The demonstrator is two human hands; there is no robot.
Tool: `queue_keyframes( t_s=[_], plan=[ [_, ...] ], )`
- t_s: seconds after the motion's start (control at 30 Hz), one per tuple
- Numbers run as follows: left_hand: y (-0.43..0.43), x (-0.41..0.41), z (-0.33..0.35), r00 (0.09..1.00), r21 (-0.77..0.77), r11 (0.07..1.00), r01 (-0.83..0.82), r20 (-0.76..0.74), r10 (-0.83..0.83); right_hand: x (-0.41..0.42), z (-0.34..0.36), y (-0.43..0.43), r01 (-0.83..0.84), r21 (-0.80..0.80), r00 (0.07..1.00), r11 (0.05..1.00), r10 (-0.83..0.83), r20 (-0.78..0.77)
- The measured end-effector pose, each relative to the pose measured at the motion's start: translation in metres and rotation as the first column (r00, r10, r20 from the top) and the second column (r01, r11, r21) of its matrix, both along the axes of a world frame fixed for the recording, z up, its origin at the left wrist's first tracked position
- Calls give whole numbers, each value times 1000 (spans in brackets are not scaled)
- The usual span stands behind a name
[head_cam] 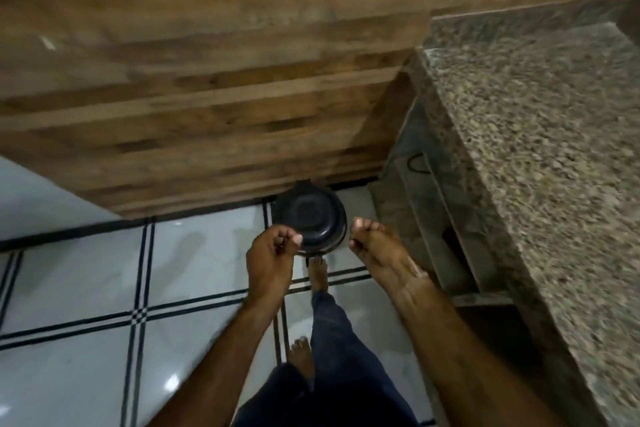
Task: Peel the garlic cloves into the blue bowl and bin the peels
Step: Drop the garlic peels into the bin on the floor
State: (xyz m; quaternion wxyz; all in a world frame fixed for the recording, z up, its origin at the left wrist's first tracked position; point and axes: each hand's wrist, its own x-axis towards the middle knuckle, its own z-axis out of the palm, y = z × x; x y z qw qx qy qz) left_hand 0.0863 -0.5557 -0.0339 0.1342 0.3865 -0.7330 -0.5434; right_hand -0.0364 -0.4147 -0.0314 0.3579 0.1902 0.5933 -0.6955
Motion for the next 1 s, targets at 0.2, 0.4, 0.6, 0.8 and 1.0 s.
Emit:
queue_keyframes(
  t_s=[0.2, 0.4, 0.6, 0.8, 1.0],
  plan=[
    [-44, -37, -49, 992, 37, 997, -64, 113, 59, -44, -61, -53, -61, 67, 992, 996, 53, 115],
    [-76, -84, -154, 957, 246, 952, -183, 266, 116, -86, -169, -87, -71, 131, 965, 989, 35, 260],
    [-103, -144, -281, 883, 389, 825, -409, 398, 250, -133, -300, -134, -100, 221, 951, 970, 28, 308],
    [-121, -192, -368, 819, 376, 767, -520, 476, 322, -160, -395, -169, -67, 229, 948, 971, -9, 317],
    [-127, -205, -397, 799, 402, 737, -542, 518, 305, -167, -428, -177, -77, 377, 974, 923, -11, 226]
  ],
)
